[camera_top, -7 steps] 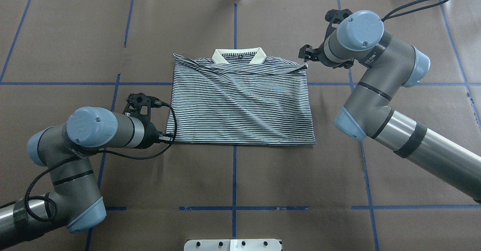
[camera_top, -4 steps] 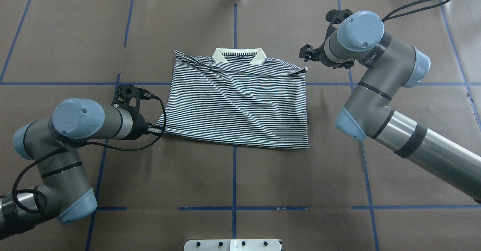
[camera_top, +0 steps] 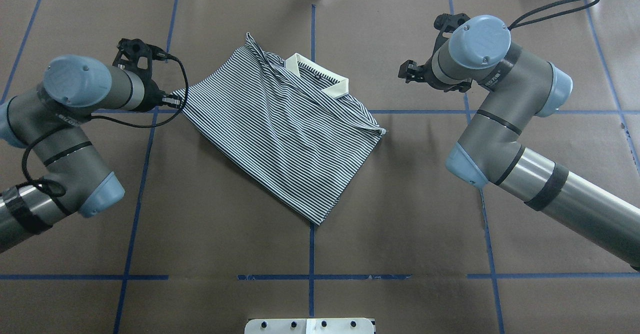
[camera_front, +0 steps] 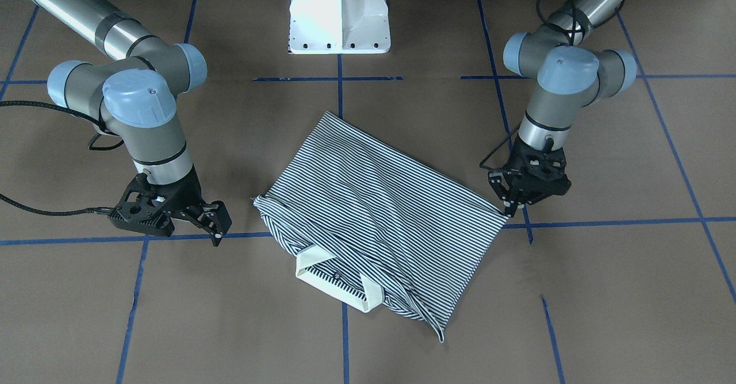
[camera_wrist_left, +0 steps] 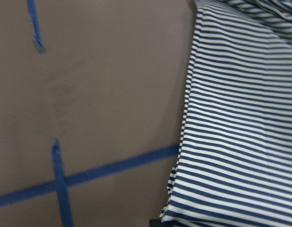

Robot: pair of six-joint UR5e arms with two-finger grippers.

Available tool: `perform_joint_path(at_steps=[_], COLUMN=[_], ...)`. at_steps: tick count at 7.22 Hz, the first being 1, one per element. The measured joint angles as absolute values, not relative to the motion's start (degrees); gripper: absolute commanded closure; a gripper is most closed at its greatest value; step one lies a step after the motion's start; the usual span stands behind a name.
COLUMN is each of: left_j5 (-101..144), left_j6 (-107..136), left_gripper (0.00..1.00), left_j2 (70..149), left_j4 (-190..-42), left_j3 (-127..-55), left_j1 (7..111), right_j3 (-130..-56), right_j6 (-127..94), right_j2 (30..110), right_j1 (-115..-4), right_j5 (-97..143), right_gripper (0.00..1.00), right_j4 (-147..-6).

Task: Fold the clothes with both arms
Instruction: 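Grasp the folded shirt's side with the left gripper and drag it sideways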

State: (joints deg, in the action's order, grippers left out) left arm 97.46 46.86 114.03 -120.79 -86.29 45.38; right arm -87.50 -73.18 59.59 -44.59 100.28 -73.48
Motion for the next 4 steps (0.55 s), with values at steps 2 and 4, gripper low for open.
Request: perform_joint_path(at_steps=[2, 4], left_j5=[93.54, 89.58], left_j6=[46.51, 46.30], left_gripper=[1.00, 0.01], left_j2=[124.49, 131.77], left_j4=[-125.21, -130.47], left_j3=[-69.95, -56.50], left_j1=[48.58, 49.52], right_j3=[-87.88, -88.53], right_j6=[-74.00, -74.81], right_j2=[59.59, 59.64], right_j1=[-44.57, -44.22], right_j5=[100.28, 99.74], right_gripper=[0.00, 0.00], right_j4=[-73.48, -73.53])
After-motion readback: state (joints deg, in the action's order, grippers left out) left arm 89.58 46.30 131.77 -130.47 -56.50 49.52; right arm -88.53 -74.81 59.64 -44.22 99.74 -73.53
